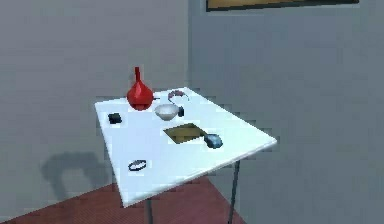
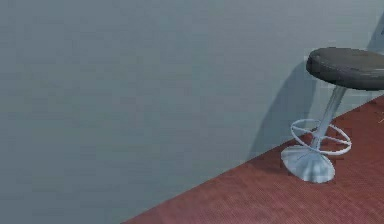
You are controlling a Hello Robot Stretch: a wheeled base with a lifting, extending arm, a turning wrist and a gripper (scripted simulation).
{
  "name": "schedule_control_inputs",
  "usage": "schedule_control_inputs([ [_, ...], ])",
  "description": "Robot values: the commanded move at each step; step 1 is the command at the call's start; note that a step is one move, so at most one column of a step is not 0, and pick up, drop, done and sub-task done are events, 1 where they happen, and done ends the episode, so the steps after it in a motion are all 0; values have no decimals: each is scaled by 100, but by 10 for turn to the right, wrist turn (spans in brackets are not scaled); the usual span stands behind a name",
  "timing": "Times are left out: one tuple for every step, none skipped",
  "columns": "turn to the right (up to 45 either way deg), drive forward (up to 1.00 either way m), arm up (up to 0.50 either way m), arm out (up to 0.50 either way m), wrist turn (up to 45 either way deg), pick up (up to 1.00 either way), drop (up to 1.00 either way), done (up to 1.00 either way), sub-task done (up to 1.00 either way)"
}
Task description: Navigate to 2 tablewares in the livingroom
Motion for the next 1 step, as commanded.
schedule_control_inputs([
  [0, 0, 0, 0, 0, 0, 0, 0, 100],
])
